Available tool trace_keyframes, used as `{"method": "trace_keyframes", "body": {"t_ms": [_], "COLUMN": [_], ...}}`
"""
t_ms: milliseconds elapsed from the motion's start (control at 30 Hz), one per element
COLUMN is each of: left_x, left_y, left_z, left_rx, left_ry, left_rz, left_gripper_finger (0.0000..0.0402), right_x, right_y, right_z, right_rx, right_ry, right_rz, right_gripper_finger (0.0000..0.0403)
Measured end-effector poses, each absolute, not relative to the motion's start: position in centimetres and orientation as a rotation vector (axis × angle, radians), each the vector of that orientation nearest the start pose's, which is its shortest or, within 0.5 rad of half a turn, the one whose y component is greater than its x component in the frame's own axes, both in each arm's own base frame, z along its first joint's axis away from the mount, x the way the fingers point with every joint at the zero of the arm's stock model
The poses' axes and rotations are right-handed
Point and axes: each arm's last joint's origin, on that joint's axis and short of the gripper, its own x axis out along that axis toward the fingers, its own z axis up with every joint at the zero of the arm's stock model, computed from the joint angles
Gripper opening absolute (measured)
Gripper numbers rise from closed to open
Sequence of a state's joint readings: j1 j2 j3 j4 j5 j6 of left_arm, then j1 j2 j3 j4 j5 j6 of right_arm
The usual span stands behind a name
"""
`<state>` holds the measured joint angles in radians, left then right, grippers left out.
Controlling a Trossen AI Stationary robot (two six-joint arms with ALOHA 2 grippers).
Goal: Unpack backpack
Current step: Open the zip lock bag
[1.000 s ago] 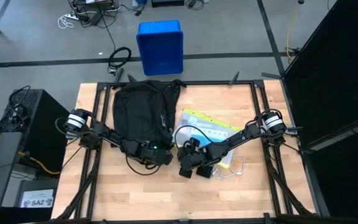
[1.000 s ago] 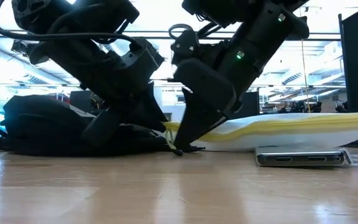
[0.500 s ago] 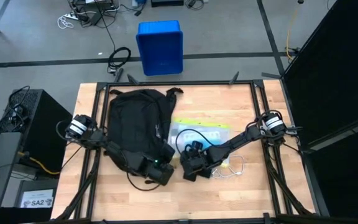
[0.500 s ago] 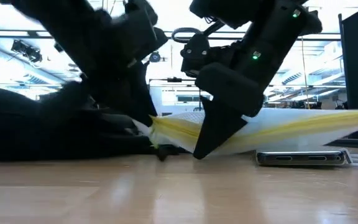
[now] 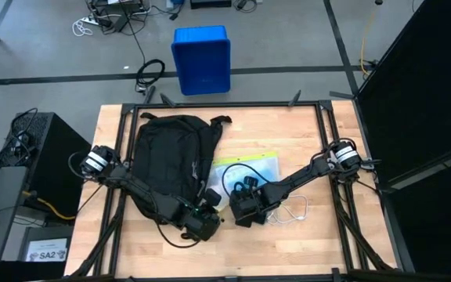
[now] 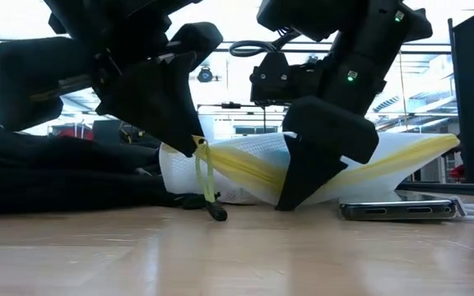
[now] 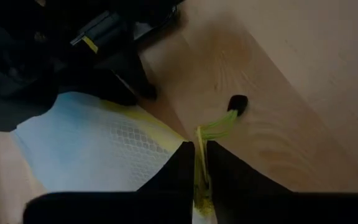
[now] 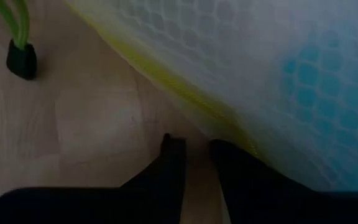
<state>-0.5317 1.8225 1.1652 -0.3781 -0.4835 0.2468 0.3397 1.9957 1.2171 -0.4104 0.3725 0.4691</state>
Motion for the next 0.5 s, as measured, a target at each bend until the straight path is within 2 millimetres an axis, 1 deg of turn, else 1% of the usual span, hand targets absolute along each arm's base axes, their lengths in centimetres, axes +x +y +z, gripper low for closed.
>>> {"method": "trace_keyframes", "body": {"t_ms": [167,267,500], "left_x": [32.18,32.32,32.03], "left_y": [-17.33,-17.37,-17.18], "left_z": [17.76,17.96,18.15], "left_rx": [0.714,0.722,0.88], "left_ry": [0.892,0.867,0.861], "left_rz": [-0.155,-0.114,0.018], "left_gripper_finger": [0.0035,0.0044,0.008], "right_x": [36.45,36.5,36.6], "right_y": [11.69,11.69,11.64], "right_z": [12.67,12.66,12.65], "right_rx": [-0.003,0.005,0.004], "right_ry": [1.047,1.042,1.024], "right_rz": [-0.278,-0.282,-0.303], "right_gripper_finger": [0.0061,0.0065,0.0073]}}
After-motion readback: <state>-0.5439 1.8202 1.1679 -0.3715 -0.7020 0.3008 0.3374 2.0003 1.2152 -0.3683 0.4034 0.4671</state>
